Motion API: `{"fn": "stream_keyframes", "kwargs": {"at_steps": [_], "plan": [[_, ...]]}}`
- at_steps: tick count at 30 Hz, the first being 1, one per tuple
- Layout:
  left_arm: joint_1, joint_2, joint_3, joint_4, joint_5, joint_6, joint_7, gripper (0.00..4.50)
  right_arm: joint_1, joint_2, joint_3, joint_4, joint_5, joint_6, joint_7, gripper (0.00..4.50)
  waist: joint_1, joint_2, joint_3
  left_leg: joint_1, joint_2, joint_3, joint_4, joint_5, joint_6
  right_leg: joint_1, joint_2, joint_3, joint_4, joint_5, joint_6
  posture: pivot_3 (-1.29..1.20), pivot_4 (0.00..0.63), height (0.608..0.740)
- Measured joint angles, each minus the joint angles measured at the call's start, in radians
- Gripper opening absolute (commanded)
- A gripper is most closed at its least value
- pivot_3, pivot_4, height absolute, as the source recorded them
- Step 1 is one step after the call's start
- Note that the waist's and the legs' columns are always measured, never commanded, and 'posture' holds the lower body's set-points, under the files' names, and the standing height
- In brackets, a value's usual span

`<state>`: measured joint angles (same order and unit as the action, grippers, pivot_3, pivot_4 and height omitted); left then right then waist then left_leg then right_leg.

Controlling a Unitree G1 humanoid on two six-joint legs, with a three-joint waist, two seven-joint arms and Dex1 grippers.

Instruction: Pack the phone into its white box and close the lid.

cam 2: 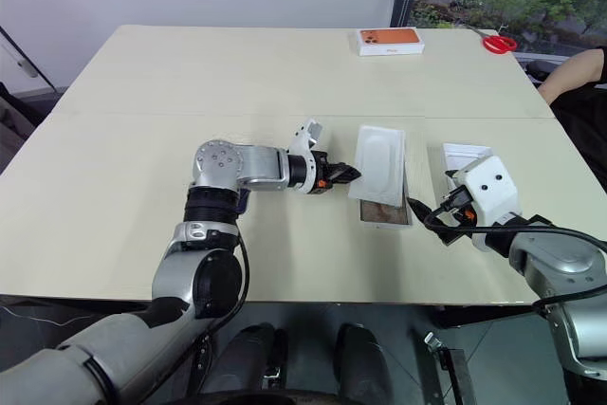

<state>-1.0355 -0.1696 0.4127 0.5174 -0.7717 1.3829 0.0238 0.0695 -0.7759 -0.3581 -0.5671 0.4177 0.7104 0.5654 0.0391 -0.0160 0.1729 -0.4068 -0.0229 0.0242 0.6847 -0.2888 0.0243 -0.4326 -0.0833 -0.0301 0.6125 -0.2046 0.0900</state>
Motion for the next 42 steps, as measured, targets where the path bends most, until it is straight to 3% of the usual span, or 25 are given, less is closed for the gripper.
{"fn": "stream_keyframes", "kwargs": {"at_steps": [12, 21, 29, 32, 39, 42], "plan": [[-0.013, 0.053, -0.005, 0.034, 0.029, -0.066, -0.039, 0.08, -0.001, 0.000, 0.000, 0.000, 0.000, 0.000, 0.005, 4.50, 0.000, 0.000, 0.000, 0.000, 0.000, 0.000, 0.000, 0.000, 0.000, 0.000, 0.000, 0.000, 0.000, 0.000, 0.000, 0.00, 0.150, 0.740], [0.022, -0.015, -0.090, -0.044, 0.031, 0.077, -0.063, 0.08, -0.004, 0.000, 0.000, -0.002, 0.000, 0.002, 0.009, 4.50, -0.001, 0.000, 0.000, 0.000, 0.000, 0.000, 0.000, 0.000, 0.000, 0.000, 0.000, 0.000, 0.000, 0.000, 0.000, 0.00, 0.150, 0.740], [0.024, -0.014, -0.106, -0.043, 0.086, 0.070, -0.061, 0.08, -0.003, 0.000, 0.000, -0.005, -0.001, 0.003, 0.007, 4.50, -0.001, 0.000, 0.000, 0.000, 0.001, 0.000, 0.000, 0.000, 0.000, 0.000, 0.001, 0.000, 0.000, 0.000, 0.000, 0.00, 0.150, 0.740], [0.024, -0.014, -0.106, -0.041, 0.098, 0.067, -0.062, 0.94, -0.003, 0.000, 0.000, -0.011, -0.001, 0.003, 0.006, 4.50, 0.000, 0.000, 0.000, 0.000, 0.001, 0.000, 0.000, 0.000, 0.000, 0.000, 0.001, 0.000, 0.000, 0.000, 0.000, 0.00, 0.150, 0.740], [0.024, -0.014, -0.104, -0.052, 0.107, 0.075, -0.073, 4.41, -0.003, 0.000, 0.000, -0.016, -0.001, 0.004, 0.000, 4.50, 0.000, 0.000, 0.000, 0.000, 0.001, 0.000, 0.000, 0.000, 0.000, 0.000, 0.001, 0.000, 0.000, 0.000, 0.000, 0.00, 0.150, 0.740], [0.027, -0.002, -0.100, -0.083, 0.104, 0.091, -0.094, 4.47, -0.017, 0.000, 0.003, -0.017, 0.000, 0.012, -0.003, 4.50, -0.001, 0.000, 0.000, 0.000, 0.001, 0.000, 0.000, 0.000, 0.000, 0.000, 0.001, 0.000, 0.000, 0.000, 0.000, 0.00, 0.150, 0.740]]}}
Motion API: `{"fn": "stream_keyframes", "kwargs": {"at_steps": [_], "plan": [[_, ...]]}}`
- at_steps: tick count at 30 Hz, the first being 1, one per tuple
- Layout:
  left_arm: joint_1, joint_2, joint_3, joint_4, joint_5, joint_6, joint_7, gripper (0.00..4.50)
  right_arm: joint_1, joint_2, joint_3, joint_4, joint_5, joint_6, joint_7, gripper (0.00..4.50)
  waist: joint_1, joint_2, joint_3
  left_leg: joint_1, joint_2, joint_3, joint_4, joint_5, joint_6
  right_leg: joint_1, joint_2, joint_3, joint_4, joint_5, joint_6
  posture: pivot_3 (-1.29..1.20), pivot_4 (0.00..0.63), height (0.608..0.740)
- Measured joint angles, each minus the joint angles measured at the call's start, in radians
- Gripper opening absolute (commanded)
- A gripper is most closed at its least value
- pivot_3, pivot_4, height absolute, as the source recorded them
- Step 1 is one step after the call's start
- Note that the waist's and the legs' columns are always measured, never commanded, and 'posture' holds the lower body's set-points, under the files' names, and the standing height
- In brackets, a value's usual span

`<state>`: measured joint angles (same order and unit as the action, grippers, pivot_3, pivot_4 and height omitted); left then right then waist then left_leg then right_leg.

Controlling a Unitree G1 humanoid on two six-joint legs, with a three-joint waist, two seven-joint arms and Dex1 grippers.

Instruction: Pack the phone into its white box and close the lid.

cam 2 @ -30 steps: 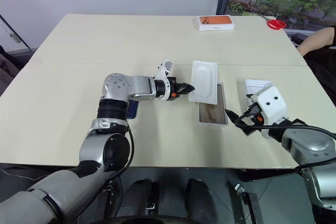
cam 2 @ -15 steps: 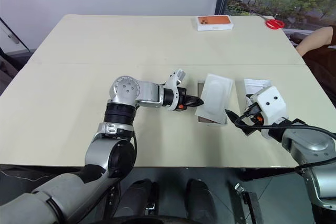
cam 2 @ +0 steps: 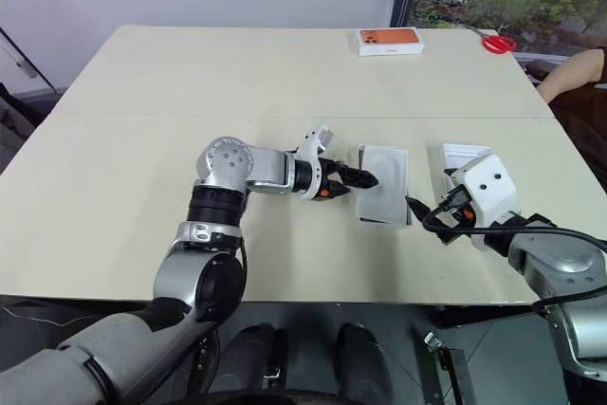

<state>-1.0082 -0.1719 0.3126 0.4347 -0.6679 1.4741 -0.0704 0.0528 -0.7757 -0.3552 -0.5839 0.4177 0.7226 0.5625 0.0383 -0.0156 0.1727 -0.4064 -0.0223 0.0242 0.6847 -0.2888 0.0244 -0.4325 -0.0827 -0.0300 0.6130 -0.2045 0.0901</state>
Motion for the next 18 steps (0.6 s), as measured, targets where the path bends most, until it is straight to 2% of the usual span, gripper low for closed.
{"fn": "stream_keyframes", "kwargs": {"at_steps": [1, 4, 7, 9, 11, 15, 18], "plan": [[0.006, 0.010, 0.002, -0.015, -0.007, 0.004, -0.015, 4.47, -0.013, 0.000, 0.007, -0.001, 0.000, 0.011, -0.004, 4.50, -0.003, 0.000, 0.000, 0.000, 0.000, 0.000, 0.000, 0.000, 0.000, 0.000, 0.000, 0.000, 0.000, 0.000, 0.000, 0.00, 0.150, 0.740], [0.034, 0.103, -0.002, -0.092, -0.024, -0.004, -0.086, 4.50, -0.064, 0.000, 0.047, -0.003, 0.009, 0.080, -0.023, 3.60, -0.015, 0.000, 0.000, 0.000, 0.001, 0.000, 0.000, 0.000, 0.000, -0.001, 0.001, 0.000, 0.002, 0.000, 0.000, 0.00, 0.150, 0.740], [0.096, 0.241, -0.099, -0.216, 0.001, -0.113, -0.192, 4.50, -0.144, 0.025, 0.079, -0.001, 0.032, 0.177, -0.066, 2.19, -0.028, 0.001, -0.001, 0.001, 0.002, 0.000, -0.001, 0.001, -0.002, -0.001, 0.000, 0.000, 0.002, 0.000, -0.001, 0.00, 0.150, 0.740], [0.177, 0.362, -0.224, -0.304, 0.070, -0.278, -0.304, 4.50, -0.211, 0.028, 0.134, 0.006, 0.035, 0.237, -0.091, 1.12, -0.028, 0.002, -0.001, 0.001, 0.002, 0.000, -0.002, 0.002, -0.004, -0.001, 0.000, 0.001, 0.002, 0.000, -0.002, 0.00, 0.150, 0.740], [0.233, 0.437, -0.291, -0.328, 0.126, -0.393, -0.376, 4.50, -0.247, 0.032, 0.175, 0.019, 0.033, 0.272, -0.108, 0.09, -0.023, 0.002, -0.001, 0.000, 0.001, 0.000, -0.002, 0.002, -0.004, -0.001, -0.001, 0.001, 0.001, -0.002, -0.005, 0.00, 0.150, 0.740], [0.280, 0.492, -0.364, -0.342, 0.199, -0.559, -0.471, 4.50, -0.304, 0.050, 0.222, 0.050, 0.017, 0.317, -0.143, 0.03, -0.001, 0.002, -0.001, -0.002, -0.001, 0.000, -0.001, 0.002, -0.004, -0.002, -0.005, 0.001, 0.000, -0.002, -0.005, 0.00, 0.150, 0.740], [0.377, 0.622, -0.457, -0.389, 0.281, -0.785, -0.638, 4.50, -0.443, 0.087, 0.333, 0.162, -0.053, 0.341, -0.199, 0.03, -0.024, 0.003, -0.001, 0.000, -0.001, 0.003, -0.001, 0.002, -0.003, -0.002, -0.007, 0.002, 0.000, -0.002, -0.005, 0.00, 0.150, 0.740]]}}
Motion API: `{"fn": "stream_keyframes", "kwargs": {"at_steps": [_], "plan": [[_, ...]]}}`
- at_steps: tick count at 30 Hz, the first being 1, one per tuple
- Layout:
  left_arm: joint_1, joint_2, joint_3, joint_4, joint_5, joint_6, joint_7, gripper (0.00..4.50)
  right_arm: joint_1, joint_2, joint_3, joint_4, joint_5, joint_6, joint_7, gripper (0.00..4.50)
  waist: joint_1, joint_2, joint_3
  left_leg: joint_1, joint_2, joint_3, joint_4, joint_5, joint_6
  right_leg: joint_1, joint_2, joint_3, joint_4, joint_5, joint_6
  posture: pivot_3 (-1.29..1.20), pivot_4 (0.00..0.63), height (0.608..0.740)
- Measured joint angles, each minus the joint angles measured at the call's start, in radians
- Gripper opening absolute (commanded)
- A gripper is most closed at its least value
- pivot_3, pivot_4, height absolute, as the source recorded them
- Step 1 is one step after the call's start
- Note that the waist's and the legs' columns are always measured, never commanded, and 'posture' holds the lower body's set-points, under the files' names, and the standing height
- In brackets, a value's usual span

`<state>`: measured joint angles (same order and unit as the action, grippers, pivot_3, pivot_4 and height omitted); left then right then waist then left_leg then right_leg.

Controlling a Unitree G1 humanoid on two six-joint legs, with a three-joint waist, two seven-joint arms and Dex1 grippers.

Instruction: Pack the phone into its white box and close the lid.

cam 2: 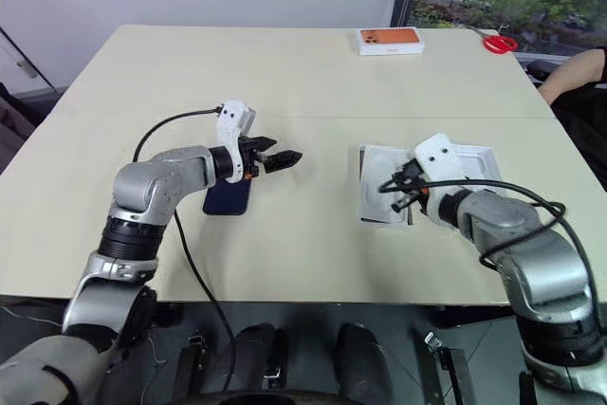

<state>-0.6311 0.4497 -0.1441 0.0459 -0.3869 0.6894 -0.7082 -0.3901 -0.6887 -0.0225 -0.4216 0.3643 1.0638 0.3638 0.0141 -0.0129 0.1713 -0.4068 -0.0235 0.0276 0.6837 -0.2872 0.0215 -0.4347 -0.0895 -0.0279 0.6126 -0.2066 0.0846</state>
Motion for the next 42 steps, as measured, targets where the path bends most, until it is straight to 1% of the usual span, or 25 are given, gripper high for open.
{"fn": "stream_keyframes", "kwargs": {"at_steps": [3, 7, 10, 15, 19, 24, 29, 37, 42], "plan": [[0.059, 0.035, -0.031, 0.000, 0.029, -0.108, -0.100, 4.50, -0.071, 0.028, 0.068, 0.114, -0.051, 0.006, -0.028, 0.03, 0.001, -0.001, 0.000, -0.002, 0.000, -0.002, 0.000, 0.000, 0.000, -0.001, 0.000, -0.001, 0.000, 0.000, 0.000, 0.00, 0.150, 0.740], [0.089, 0.080, -0.039, -0.019, 0.052, -0.182, -0.184, 4.50, -0.146, 0.082, 0.115, 0.273, -0.102, -0.011, -0.040, 0.03, -0.002, 0.000, 0.000, -0.002, 0.000, -0.001, 0.000, 0.000, 0.001, -0.001, 0.002, -0.002, 0.001, 0.000, 0.001, 0.00, 0.150, 0.740], [0.101, 0.088, -0.039, -0.024, 0.057, -0.198, -0.205, 4.50, -0.179, 0.097, 0.137, 0.347, -0.126, -0.040, -0.029, 0.03, -0.004, 0.000, 0.000, -0.001, 0.000, -0.001, 0.000, 0.000, 0.001, -0.001, 0.002, -0.002, 0.001, 0.002, 0.004, 0.00, 0.150, 0.740], [0.145, 0.092, -0.039, -0.060, 0.057, -0.199, -0.235, 4.50, -0.235, 0.115, 0.178, 0.461, -0.171, -0.126, 0.023, 0.03, -0.007, 0.000, 0.000, -0.001, 0.001, -0.001, 0.000, -0.001, 0.002, -0.001, 0.003, -0.002, 0.001, 0.003, 0.005, 0.00, 0.150, 0.740], [0.149, 0.091, -0.039, -0.067, 0.062, -0.197, -0.232, 4.50, -0.254, 0.128, 0.209, 0.518, -0.196, -0.196, 0.076, 0.03, -0.008, 0.000, 0.000, -0.001, 0.001, -0.001, 0.000, -0.001, 0.002, -0.001, 0.003, -0.002, 0.002, 0.003, 0.005, 0.00, 0.150, 0.740], [0.156, 0.090, -0.038, -0.074, 0.062, -0.193, -0.228, 4.50, -0.258, 0.129, 0.211, 0.533, -0.209, -0.220, 0.118, 0.03, -0.009, 0.000, 0.000, -0.001, 0.001, -0.001, 0.000, -0.001, 0.002, -0.001, 0.004, -0.002, 0.002, 0.003, 0.005, 0.00, 0.150, 0.740], [0.158, 0.090, -0.038, -0.090, 0.062, -0.192, -0.225, 4.50, -0.228, 0.106, 0.216, 0.486, -0.239, -0.218, 0.144, 0.03, -0.008, 0.000, 0.000, -0.001, 0.001, -0.001, 0.000, -0.001, 0.002, -0.001, 0.004, -0.002, 0.002, 0.003, 0.005, 0.00, 0.150, 0.740], [0.157, 0.089, -0.038, -0.087, 0.071, -0.192, -0.225, 4.50, -0.194, 0.084, 0.195, 0.329, -0.242, -0.113, 0.142, 0.03, -0.008, 0.000, 0.000, -0.001, 0.001, -0.001, 0.000, -0.001, 0.002, -0.001, 0.004, -0.002, 0.002, 0.003, 0.005, 0.00, 0.150, 0.740], [0.154, 0.081, -0.038, -0.085, 0.073, -0.193, -0.226, 4.50, -0.166, 0.091, 0.196, 0.307, -0.243, -0.066, 0.126, 0.03, -0.005, 0.000, 0.000, -0.001, 0.001, -0.001, 0.000, -0.001, 0.002, -0.001, 0.004, -0.002, 0.002, 0.003, 0.005, 0.00, 0.150, 0.740]]}}
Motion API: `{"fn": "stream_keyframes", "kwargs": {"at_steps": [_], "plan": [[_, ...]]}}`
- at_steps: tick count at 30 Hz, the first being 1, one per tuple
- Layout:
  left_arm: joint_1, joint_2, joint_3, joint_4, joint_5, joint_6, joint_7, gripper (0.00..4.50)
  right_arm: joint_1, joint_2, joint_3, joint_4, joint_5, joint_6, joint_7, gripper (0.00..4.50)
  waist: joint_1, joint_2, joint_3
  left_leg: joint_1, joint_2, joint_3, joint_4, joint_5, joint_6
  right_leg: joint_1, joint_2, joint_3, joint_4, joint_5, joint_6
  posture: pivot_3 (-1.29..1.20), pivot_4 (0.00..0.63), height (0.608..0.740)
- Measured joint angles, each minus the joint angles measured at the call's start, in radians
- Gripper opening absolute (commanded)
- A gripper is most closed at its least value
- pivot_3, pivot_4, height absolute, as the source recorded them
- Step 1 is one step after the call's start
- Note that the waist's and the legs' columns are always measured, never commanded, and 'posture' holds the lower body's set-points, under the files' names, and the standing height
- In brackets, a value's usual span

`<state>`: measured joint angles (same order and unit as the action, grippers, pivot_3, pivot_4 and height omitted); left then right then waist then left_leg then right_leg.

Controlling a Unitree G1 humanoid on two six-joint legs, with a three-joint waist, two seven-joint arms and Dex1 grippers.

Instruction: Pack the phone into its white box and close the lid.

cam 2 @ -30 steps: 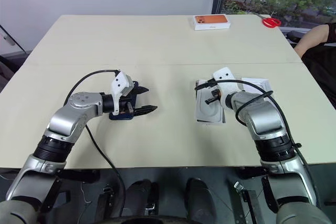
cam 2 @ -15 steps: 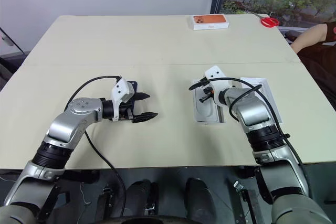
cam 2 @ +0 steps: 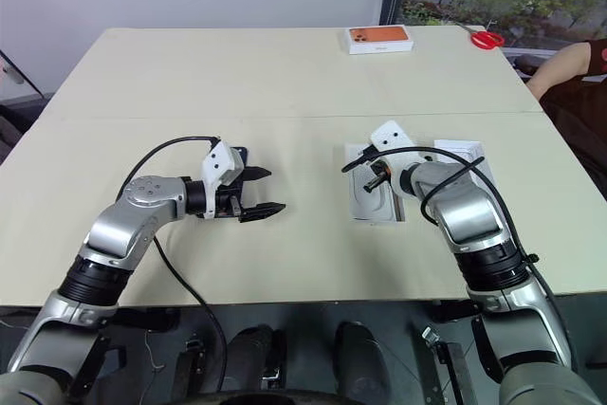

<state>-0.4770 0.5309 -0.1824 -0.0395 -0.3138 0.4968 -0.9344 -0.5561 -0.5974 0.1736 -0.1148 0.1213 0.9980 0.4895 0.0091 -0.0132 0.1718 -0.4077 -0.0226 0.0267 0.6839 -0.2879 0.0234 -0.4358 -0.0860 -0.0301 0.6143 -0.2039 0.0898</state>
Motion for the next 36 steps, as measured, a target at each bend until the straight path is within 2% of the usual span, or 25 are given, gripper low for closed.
{"fn": "stream_keyframes", "kwargs": {"at_steps": [8, 15, 29, 31, 36], "plan": [[-0.002, -0.006, 0.000, 0.001, 0.001, 0.000, 0.001, 4.50, 0.002, -0.011, 0.001, 0.000, -0.021, 0.036, -0.027, 0.03, 0.000, 0.000, 0.000, 0.000, 0.000, 0.000, 0.000, 0.000, 0.000, 0.000, 0.000, 0.000, 0.000, 0.000, 0.000, 0.00, 0.150, 0.740], [-0.002, -0.004, 0.000, 0.000, 0.001, 0.000, 0.003, 4.50, 0.024, -0.087, 0.000, -0.041, -0.041, 0.063, -0.028, 0.03, 0.002, 0.000, 0.000, 0.000, 0.000, 0.000, 0.000, 0.000, 0.000, 0.000, 0.000, 0.000, 0.000, 0.000, 0.000, 0.00, 0.150, 0.740], [-0.003, -0.007, 0.005, 0.014, 0.005, 0.000, 0.006, 4.50, 0.038, -0.057, -0.031, -0.181, 0.004, 0.080, -0.006, 0.03, 0.001, 0.000, 0.000, 0.000, 0.000, 0.000, 0.000, 0.000, 0.000, 0.000, 0.000, 0.000, 0.000, 0.000, 0.000, 0.00, 0.150, 0.740], [-0.003, -0.005, 0.021, 0.025, 0.005, 0.000, 0.022, 4.50, 0.038, -0.045, -0.038, -0.208, 0.022, 0.085, 0.002, 0.03, 0.001, 0.000, 0.000, 0.000, 0.000, 0.000, 0.000, 0.000, 0.000, 0.000, 0.000, 0.000, 0.000, 0.000, 0.000, 0.00, 0.150, 0.740], [-0.025, -0.001, 0.221, 0.077, -0.070, 0.157, 0.156, 4.50, 0.038, 0.033, -0.031, -0.317, 0.079, 0.075, 0.024, 0.03, -0.007, 0.000, 0.000, 0.000, 0.002, -0.002, 0.000, 0.000, 0.000, 0.000, 0.003, 0.000, 0.001, 0.000, 0.000, 0.00, 0.150, 0.740]]}}
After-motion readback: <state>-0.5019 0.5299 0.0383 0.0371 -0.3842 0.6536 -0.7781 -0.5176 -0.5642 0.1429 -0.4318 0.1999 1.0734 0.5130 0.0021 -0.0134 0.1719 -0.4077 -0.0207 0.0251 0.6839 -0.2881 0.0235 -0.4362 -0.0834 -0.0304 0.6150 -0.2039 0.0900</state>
